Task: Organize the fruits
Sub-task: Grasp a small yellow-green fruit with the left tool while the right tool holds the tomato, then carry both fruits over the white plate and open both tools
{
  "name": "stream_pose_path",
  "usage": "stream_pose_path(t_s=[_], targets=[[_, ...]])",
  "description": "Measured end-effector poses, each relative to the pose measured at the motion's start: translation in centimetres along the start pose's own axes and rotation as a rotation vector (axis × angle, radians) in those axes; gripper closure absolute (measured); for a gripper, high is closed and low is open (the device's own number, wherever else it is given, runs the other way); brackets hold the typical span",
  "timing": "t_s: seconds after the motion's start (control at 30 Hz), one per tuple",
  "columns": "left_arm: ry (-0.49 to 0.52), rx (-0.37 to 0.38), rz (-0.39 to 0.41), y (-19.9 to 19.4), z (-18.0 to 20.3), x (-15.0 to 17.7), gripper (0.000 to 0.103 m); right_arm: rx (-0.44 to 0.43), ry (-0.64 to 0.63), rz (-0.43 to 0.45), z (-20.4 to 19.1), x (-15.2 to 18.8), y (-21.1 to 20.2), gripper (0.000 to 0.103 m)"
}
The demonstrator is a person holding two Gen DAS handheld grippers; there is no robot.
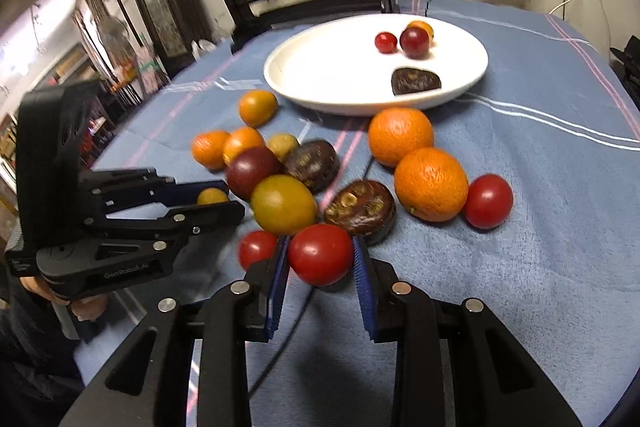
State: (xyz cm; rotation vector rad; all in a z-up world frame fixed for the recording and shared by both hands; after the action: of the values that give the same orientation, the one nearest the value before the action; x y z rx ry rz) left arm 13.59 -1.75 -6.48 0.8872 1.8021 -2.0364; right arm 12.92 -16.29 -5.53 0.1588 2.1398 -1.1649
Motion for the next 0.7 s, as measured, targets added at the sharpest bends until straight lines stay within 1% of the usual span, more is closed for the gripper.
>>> stream_pose_path(t_s=[0.1,0.17,0.23,0.37,0.43,0.53,0.63,0.7], targets=[[-0.021,-0.001,0.04,-1.6,-0.5,-0.4,0.075,-0.039,0.042,0.033,0.0,-0.7,-0.6,0.071],[-0.03,-0.009,0.044,-2.0,-0.7,-1.0,0.075,-0.049,0.081,0.05,0.0,-1.3,-1.0,0.071],[-0.038,-0.02,0.043,-2.1,-1.0,-2.1,0.075,-0.047,0.091,0.069,-0.2,-2.3,-1.5,0.071],[-0.041,-0.063,0.068,-2.2,-1.4,-5.6,0.075,0.025,0.077,0.076,-0.8,-5.1,-2.1,0.071],[-0.077,-0.083,0.078,-1.8,-2.2,-7.7,0.075,0.064,0.033,0.085,-1.0,-7.1,-1.7,0.071],[-0.157,-0.115,0.075,-0.2,-3.9,-10.3,0.075,0.1,0.021,0.078,-0.6,-9.6,0.3,0.071],[-0.158,-0.124,0.059,1.4,-4.2,-11.6,0.075,0.134,0.015,0.075,-0.3,-11.0,2.4,0.071],[-0.156,-0.135,0.049,2.7,-4.2,-12.1,0.075,0.133,0.021,0.075,0.0,-11.5,3.4,0.071]])
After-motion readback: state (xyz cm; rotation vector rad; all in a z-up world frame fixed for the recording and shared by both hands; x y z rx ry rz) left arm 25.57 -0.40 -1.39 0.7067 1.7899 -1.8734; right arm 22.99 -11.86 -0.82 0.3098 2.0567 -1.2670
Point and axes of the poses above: each gripper's, at about its wrist camera, not at the fingertips, and y roughly the way its jaws point, z to its right, x to its underside, the point moved 5 cm from there along y, roughly the way its jaws point, and after that the axes turned 7 degrees about -x, right-handed, at the moved point
